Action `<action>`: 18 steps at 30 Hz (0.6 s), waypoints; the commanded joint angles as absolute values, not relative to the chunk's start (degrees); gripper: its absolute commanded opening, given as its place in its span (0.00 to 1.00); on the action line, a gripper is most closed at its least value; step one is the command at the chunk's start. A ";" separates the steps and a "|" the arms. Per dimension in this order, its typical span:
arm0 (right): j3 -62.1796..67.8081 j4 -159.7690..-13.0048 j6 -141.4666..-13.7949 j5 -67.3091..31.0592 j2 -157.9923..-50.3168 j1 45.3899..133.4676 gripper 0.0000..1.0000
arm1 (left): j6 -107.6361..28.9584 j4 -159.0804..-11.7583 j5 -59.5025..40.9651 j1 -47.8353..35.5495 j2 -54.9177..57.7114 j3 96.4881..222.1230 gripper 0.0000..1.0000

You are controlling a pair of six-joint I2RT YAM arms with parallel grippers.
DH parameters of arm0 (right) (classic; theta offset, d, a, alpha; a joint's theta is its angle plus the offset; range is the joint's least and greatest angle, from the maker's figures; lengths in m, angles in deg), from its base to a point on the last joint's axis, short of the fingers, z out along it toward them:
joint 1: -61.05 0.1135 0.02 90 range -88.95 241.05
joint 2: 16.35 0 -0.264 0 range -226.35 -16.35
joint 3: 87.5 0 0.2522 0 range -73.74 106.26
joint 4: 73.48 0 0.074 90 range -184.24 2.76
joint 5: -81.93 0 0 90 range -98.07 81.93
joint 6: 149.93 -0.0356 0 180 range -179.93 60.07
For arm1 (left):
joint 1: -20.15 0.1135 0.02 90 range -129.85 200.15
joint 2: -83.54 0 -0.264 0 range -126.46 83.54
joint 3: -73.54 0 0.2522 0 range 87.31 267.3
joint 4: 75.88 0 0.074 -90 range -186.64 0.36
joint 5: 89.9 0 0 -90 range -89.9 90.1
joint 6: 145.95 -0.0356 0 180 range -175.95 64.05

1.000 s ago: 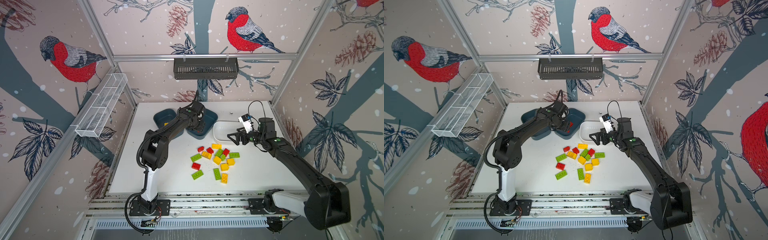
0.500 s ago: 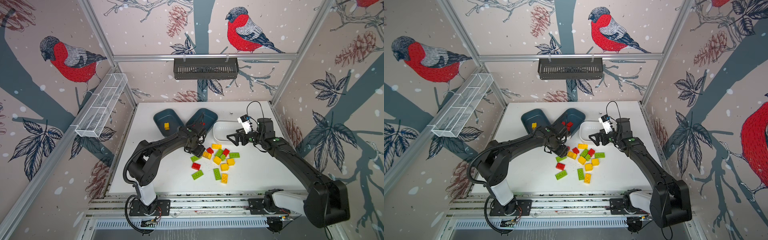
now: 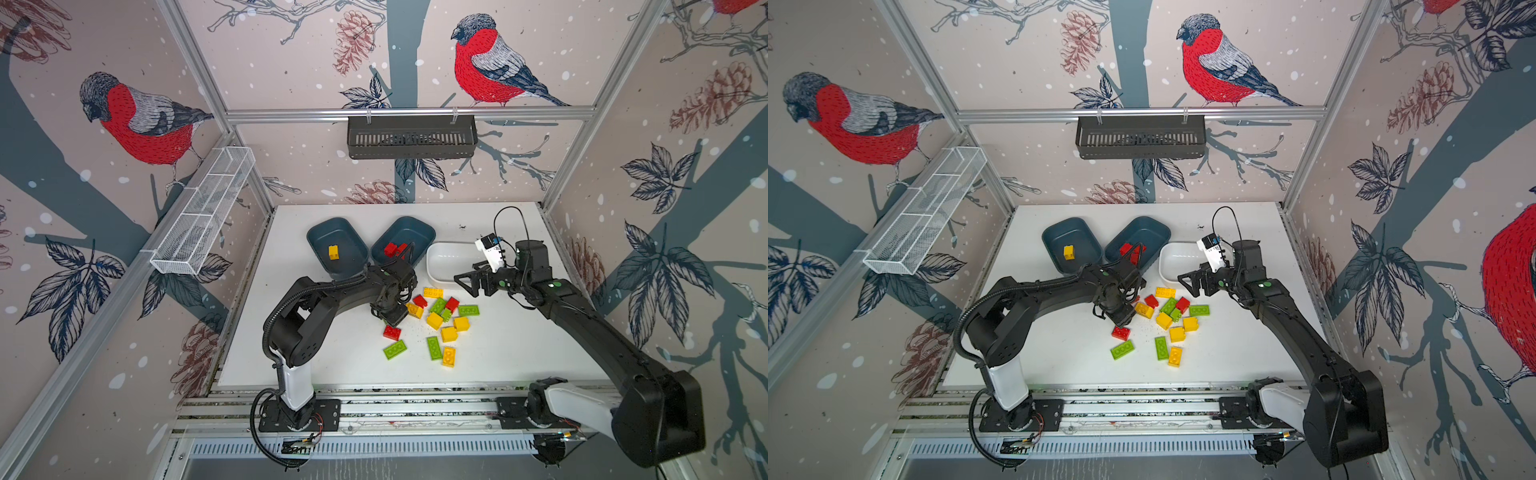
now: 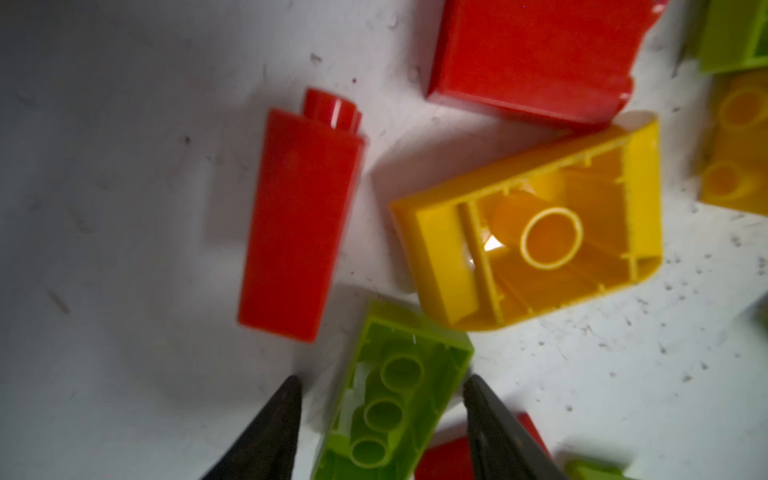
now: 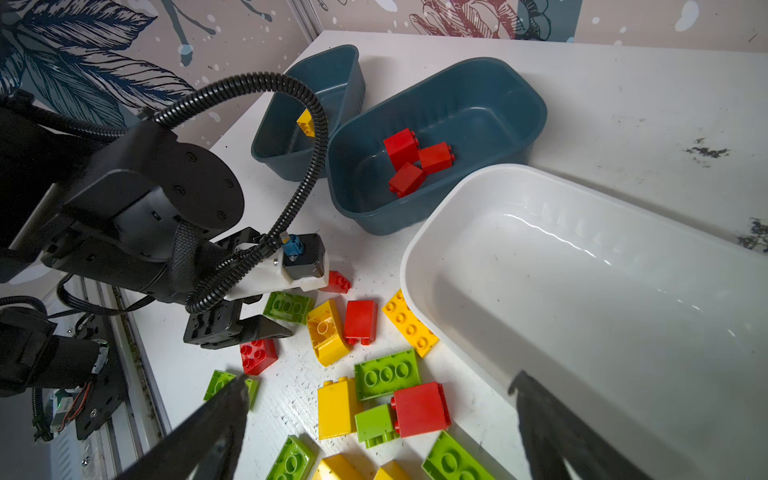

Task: Sort the legos into containers by color
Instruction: 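Grasp a lime-green brick with the left gripper and lift it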

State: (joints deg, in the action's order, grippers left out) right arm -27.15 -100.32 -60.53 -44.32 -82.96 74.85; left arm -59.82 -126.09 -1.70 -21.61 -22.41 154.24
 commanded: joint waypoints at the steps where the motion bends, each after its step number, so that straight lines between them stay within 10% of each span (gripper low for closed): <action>1: -27.42 -101.29 -59.85 -43.77 -82.07 74.60 1.00 | -62.07 -125.67 0.08 -21.65 -23.07 153.87 0.56; 7: -27.57 -102.16 -59.66 -43.56 -81.33 74.23 0.99 | -62.19 -125.64 0.45 -21.67 -22.45 153.82 0.28; 18: -27.07 -102.22 -59.66 -43.06 -80.53 73.16 0.99 | -59.98 -137.11 -4.17 -18.94 -21.35 171.06 0.28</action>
State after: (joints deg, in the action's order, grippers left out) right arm -27.57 -102.20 -59.94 -43.62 -80.95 73.47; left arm -60.70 -132.38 -1.26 -19.53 -21.52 166.72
